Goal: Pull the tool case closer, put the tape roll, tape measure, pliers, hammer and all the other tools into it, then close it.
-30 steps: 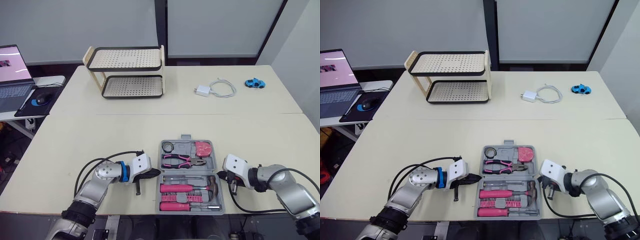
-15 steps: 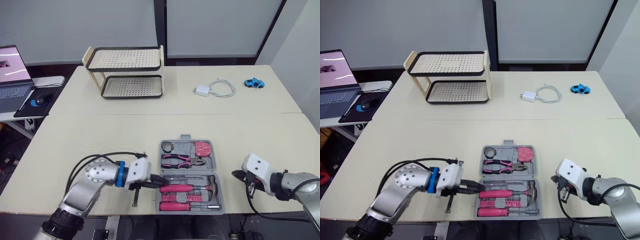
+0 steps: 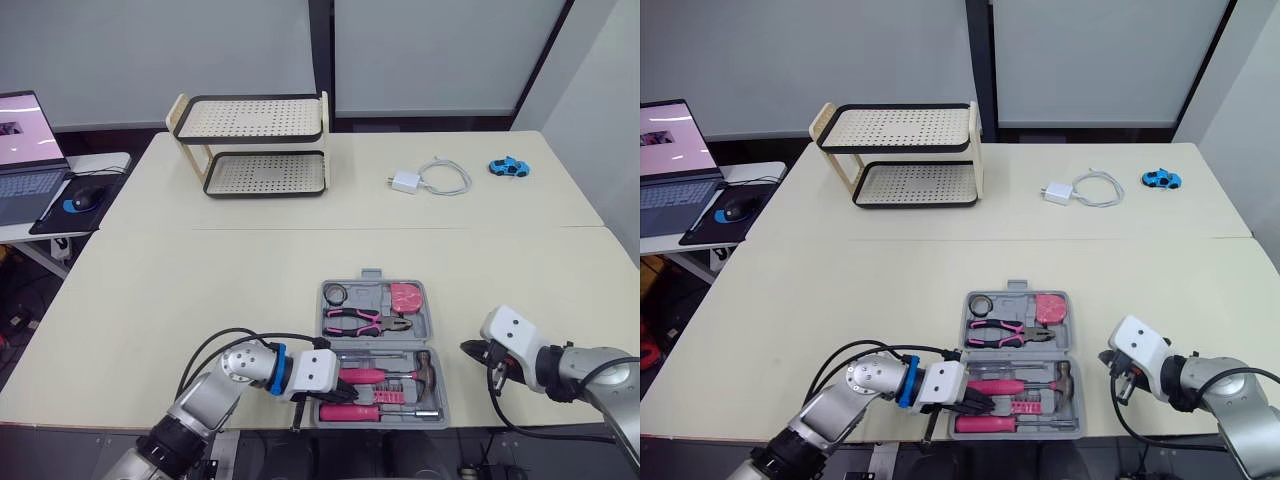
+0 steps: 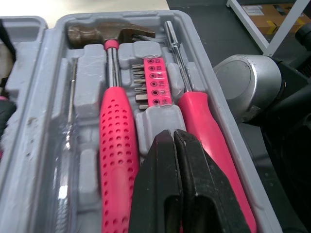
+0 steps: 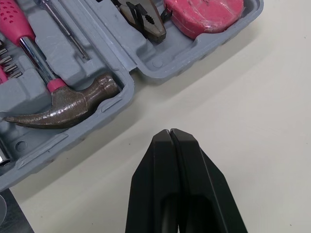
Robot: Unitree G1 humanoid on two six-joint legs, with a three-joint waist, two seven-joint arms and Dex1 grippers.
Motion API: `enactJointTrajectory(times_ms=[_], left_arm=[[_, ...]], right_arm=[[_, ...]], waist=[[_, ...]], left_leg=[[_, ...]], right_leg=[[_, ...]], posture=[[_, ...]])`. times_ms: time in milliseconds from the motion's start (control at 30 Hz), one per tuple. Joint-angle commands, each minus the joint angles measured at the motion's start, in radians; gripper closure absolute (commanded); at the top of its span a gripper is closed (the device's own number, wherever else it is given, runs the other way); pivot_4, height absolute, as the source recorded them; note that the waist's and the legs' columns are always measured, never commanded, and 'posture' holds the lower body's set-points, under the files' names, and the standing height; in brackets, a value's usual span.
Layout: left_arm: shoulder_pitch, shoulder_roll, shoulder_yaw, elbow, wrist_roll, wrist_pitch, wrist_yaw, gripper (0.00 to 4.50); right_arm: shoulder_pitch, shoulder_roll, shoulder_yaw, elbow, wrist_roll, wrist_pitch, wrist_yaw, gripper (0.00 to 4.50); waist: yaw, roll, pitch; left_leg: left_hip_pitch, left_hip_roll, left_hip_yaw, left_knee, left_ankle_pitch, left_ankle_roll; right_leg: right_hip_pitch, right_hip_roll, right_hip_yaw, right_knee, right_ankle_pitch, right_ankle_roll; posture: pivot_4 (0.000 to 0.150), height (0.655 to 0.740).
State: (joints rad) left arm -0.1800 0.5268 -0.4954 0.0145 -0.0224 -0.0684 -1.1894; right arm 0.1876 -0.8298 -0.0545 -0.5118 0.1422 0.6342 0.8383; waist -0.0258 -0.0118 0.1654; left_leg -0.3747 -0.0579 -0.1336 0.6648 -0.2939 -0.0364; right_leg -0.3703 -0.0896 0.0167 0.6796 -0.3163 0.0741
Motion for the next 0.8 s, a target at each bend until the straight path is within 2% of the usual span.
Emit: enactJointTrajectory(times_ms=[33, 333, 633, 733, 800], left_arm=[[-0.029, -0.021, -0.020, 0.027, 0.026, -0.038, 0.008, 4.44], [-0.055, -0.028, -0.053, 0.073, 0.071, -0.075, 0.013, 4.44], [-0.066, -0.010, -0.069, 0.060, 0.088, -0.065, 0.001, 4.44], [-0.071, -0.005, -0.073, 0.064, 0.099, -0.067, 0.001, 4.50], [-0.075, -0.003, -0.078, 0.070, 0.109, -0.072, 0.000, 4.50]], right_arm=[[0.006, -0.018, -0.003, -0.026, -0.002, -0.011, -0.007, 4.50], [0.011, -0.026, -0.007, -0.022, 0.000, -0.013, -0.015, 4.50], [-0.054, -0.043, -0.076, -0.019, 0.137, 0.154, 0.038, 4.50], [-0.128, -0.018, -0.096, -0.002, 0.212, 0.279, 0.022, 3.85], [-0.200, 0.014, -0.111, 0.016, 0.270, 0.390, -0.005, 3.22]], waist=[[0.000, 0.000, 0.000], [0.000, 0.000, 0.000], [0.000, 0.000, 0.000], [-0.001, 0.000, 0.000], [-0.001, 0.000, 0.000]], left_leg=[[0.000, 0.000, 0.000, 0.000, 0.000, 0.000], [0.000, 0.000, 0.000, 0.000, 0.000, 0.000], [0.001, 0.000, 0.000, 0.000, 0.000, 0.000], [0.001, 0.000, 0.000, 0.000, 0.000, 0.000], [0.001, 0.000, 0.000, 0.000, 0.000, 0.000]], right_leg=[[0.000, 0.000, 0.000, 0.000, 0.000, 0.000], [0.001, 0.000, 0.000, 0.000, 0.000, 0.000], [0.001, 0.000, 0.000, 0.000, 0.000, 0.000], [0.001, 0.000, 0.000, 0.000, 0.000, 0.000], [0.002, 0.000, 0.000, 0.000, 0.000, 0.000]], posture=[[0.150, 0.7400], [0.150, 0.7400], [0.150, 0.7400], [0.150, 0.7400], [0.150, 0.7400]])
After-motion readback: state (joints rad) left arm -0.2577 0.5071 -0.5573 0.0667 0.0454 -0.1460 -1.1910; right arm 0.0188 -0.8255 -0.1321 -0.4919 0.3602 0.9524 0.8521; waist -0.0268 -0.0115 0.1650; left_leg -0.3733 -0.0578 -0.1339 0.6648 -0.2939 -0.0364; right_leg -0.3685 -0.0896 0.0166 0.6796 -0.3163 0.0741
